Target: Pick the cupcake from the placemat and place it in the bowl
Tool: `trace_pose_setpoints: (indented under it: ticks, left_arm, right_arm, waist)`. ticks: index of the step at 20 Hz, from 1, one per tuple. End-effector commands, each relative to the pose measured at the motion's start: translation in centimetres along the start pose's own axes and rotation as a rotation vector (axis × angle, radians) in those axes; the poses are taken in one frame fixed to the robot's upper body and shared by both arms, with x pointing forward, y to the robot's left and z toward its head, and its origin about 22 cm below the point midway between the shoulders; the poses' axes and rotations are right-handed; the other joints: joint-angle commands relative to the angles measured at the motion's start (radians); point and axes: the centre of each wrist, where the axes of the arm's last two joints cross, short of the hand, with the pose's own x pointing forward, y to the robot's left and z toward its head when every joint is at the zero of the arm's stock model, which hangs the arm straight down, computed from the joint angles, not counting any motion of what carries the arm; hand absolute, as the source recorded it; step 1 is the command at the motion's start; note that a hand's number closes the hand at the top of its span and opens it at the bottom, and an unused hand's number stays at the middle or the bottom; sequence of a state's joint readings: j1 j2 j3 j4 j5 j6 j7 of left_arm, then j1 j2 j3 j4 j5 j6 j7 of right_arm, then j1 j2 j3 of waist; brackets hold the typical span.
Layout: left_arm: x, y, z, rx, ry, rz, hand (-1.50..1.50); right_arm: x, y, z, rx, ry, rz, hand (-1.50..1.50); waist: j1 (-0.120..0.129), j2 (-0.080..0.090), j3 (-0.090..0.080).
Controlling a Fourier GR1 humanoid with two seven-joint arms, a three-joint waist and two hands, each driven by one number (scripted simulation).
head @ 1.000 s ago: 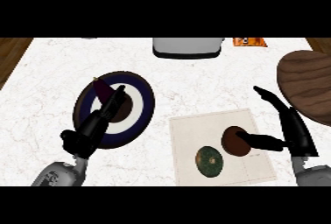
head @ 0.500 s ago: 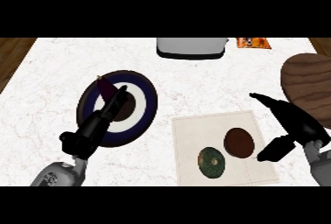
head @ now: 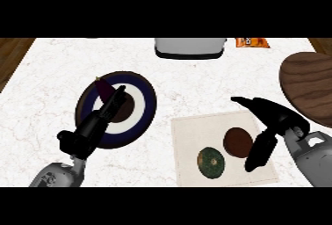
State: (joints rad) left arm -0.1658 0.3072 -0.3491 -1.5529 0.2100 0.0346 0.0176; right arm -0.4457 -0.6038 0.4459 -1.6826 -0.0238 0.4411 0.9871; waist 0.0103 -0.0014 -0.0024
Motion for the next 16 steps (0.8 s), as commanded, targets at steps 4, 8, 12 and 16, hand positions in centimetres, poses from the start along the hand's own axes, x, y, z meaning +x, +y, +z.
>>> trace_pose_setpoints:
  ticks: [4, 8, 12, 16]
  left_arm:
    - [-0.8, -0.4, 1.5, 0.017, 0.005, -0.001, 0.00]
    - [0.8, 1.4, -0.2, 0.016, 0.002, -0.009, 0.00]
    - [0.9, 1.8, 0.3, 0.025, -0.002, -0.014, 0.00]
    - [0.7, 0.3, -0.2, 0.020, -0.018, 0.005, 0.00]
  right_arm:
    - [0.8, 0.2, 0.0, 0.048, 0.125, 0.062, -1.50]
    - [3.5, 0.8, 0.9, 0.007, 0.111, 0.077, -1.50]
    - [3.3, 3.4, 0.3, -0.025, 0.098, 0.093, -1.50]
    - [2.3, 4.4, 1.0, -0.100, 0.081, 0.122, -1.50]
  waist:
    - [-0.006, 0.000, 0.002]
    - [-0.009, 0.000, 0.002]
    - [-0.010, 0.000, 0.002]
    - [-0.014, -0.001, 0.002]
